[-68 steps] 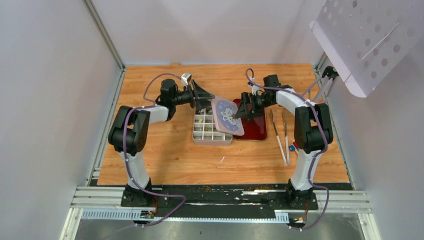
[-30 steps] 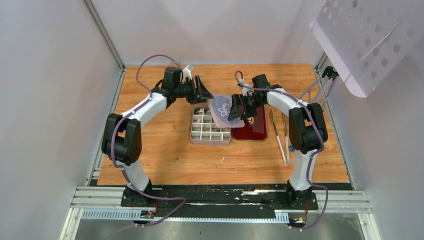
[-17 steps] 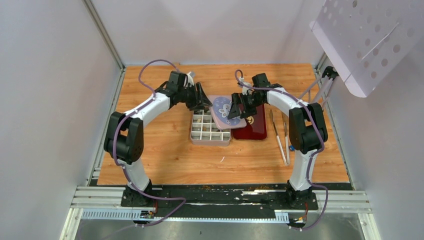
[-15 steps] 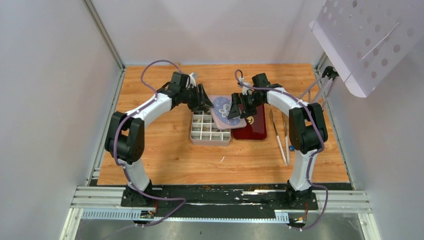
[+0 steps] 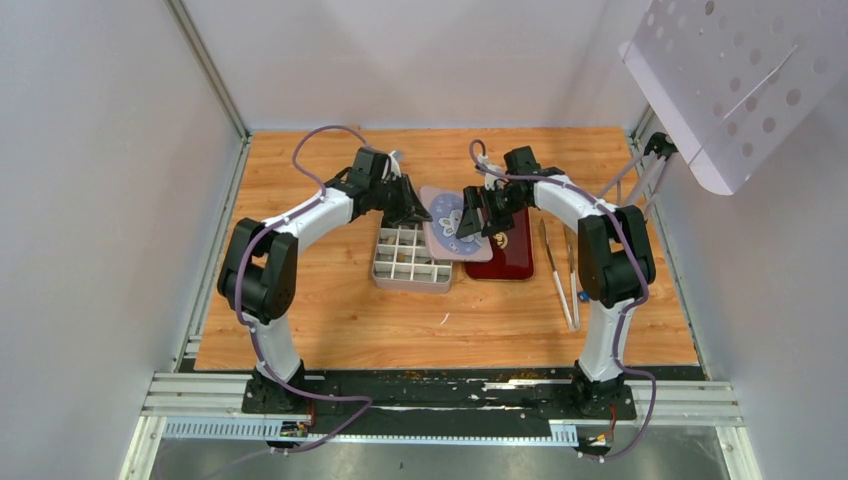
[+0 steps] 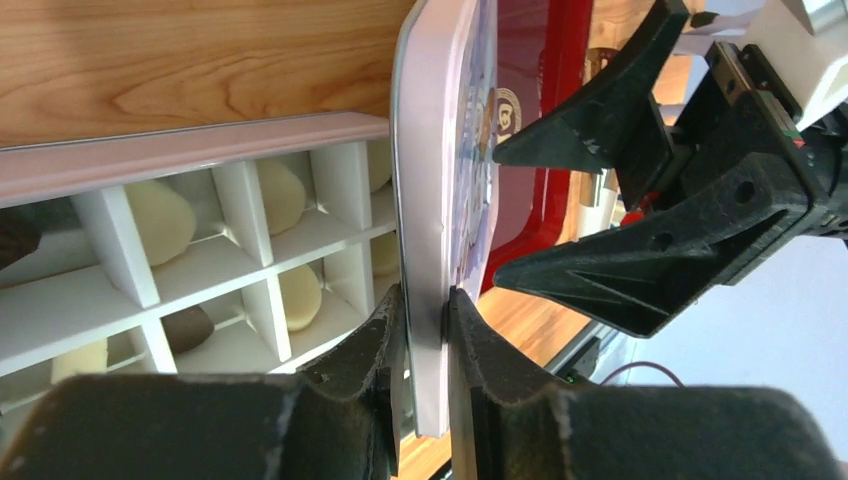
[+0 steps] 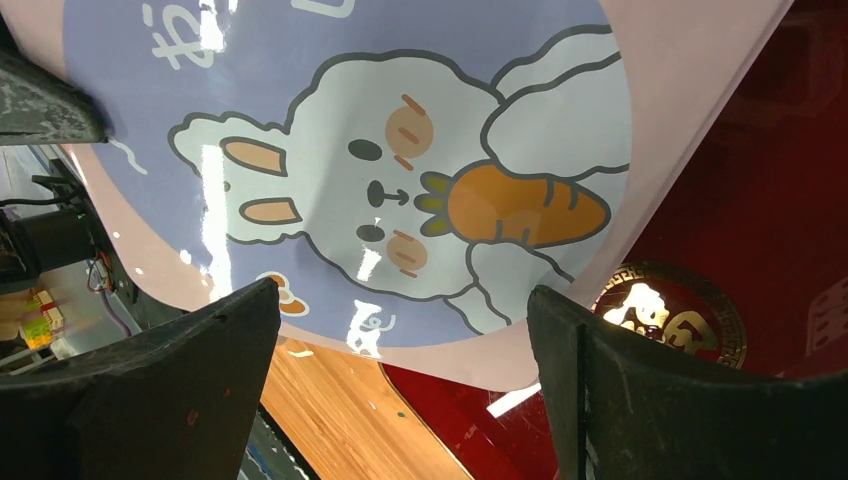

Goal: Pack the chocolate

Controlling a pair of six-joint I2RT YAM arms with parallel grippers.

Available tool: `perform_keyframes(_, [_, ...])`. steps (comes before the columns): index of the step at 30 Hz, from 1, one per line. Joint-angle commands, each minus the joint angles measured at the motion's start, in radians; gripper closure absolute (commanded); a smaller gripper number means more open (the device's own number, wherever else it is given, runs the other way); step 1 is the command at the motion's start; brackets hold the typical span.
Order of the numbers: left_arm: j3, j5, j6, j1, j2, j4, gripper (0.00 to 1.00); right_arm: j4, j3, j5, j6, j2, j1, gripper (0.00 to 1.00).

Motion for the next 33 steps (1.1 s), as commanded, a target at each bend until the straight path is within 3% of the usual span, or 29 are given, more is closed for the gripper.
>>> perform_keyframes(1, [0.005,0.041,0.003,0.006,-0.019,0.079,0.79,0.011,0.024,-0.004,-0.011,-0.044,-0.004,0.06])
perform_keyframes(6, [-0.027,0.104,-0.011,0.036,-0.035,0.128,0.88,0.022,0.035,-0.029,0.022,-0.103,-0.066,0.06])
perform_keyframes(10, [-0.08,0.199,-0.075,0.104,-0.061,0.193,0.88,0.02,0.014,-0.037,0.029,-0.142,-0.132,0.06])
perform_keyframes(20, [-0.231,0.42,-0.076,0.231,-0.14,0.096,0.82,0.025,-0.057,-0.075,0.057,-0.191,-0.183,0.06])
perform_keyframes(23, [-0.234,0.457,-0.017,0.257,-0.131,0.036,0.82,0.031,-0.063,-0.078,0.062,-0.188,-0.175,0.06])
perform_keyframes(25, [-0.215,0.458,0.058,0.273,-0.122,-0.036,0.8,0.032,-0.065,-0.083,0.065,-0.185,-0.164,0.06])
perform_keyframes(29, [-0.187,0.368,0.184,0.309,-0.124,-0.17,0.66,0.04,-0.077,-0.088,0.079,-0.177,-0.126,0.06])
perform_keyframes(33, [-0.196,0.264,0.256,0.359,-0.144,-0.233,0.61,0.048,-0.086,-0.091,0.103,-0.17,-0.065,0.06])
